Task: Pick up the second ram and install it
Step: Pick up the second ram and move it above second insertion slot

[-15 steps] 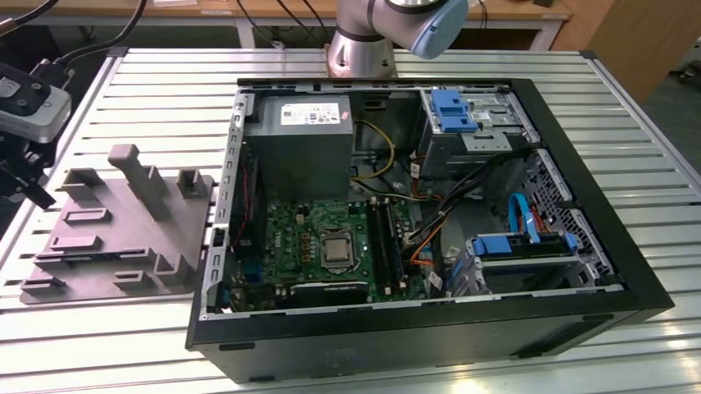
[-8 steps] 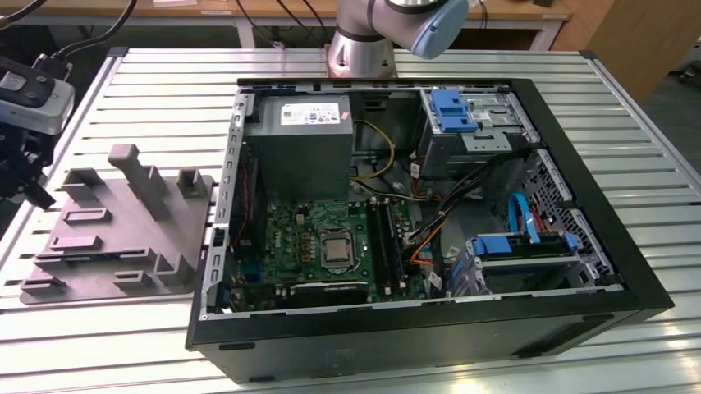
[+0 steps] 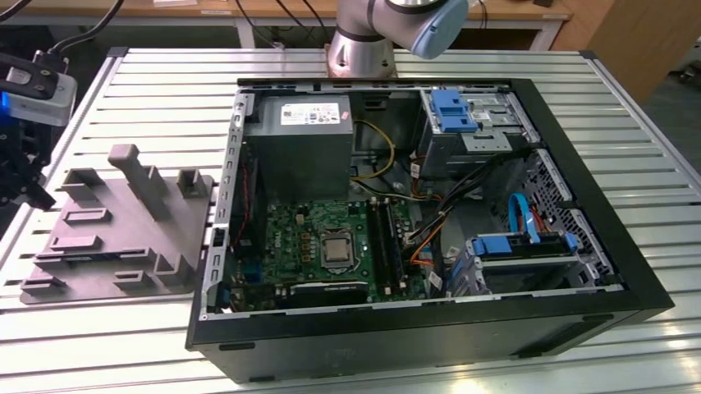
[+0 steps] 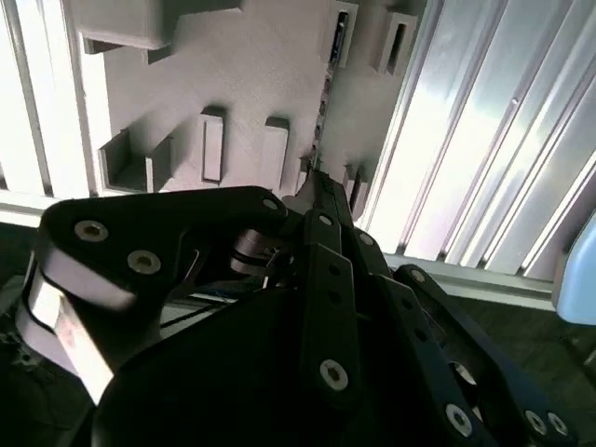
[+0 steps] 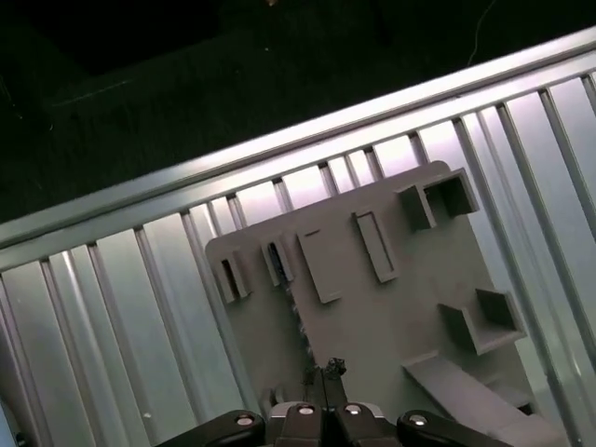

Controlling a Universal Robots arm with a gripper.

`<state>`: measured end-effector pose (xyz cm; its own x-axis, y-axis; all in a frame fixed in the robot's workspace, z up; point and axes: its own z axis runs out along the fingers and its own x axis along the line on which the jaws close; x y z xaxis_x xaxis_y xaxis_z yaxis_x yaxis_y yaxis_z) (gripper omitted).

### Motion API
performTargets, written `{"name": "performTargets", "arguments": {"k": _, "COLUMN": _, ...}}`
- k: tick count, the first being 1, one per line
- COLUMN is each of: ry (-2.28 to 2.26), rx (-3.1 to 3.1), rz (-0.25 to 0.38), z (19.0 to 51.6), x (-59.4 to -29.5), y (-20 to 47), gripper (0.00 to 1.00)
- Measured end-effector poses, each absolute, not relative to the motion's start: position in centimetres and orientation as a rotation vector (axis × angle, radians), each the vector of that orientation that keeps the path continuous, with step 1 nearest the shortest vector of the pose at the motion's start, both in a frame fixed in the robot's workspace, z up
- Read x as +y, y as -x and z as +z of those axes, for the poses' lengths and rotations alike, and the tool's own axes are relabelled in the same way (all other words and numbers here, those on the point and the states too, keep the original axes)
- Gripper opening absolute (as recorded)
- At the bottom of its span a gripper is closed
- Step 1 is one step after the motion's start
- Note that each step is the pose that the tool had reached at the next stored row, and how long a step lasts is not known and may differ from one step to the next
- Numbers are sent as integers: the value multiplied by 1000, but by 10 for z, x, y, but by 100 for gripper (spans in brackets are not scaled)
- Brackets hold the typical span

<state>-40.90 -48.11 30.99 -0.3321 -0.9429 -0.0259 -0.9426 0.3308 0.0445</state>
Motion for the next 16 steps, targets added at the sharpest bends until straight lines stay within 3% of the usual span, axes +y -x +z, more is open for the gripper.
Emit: {"name": "performTargets", "arguments": {"k": 16, "ry": -2148, "rx": -2277, "rz": -77, "z": 305, "x": -481, "y": 409, "gripper": 10}}
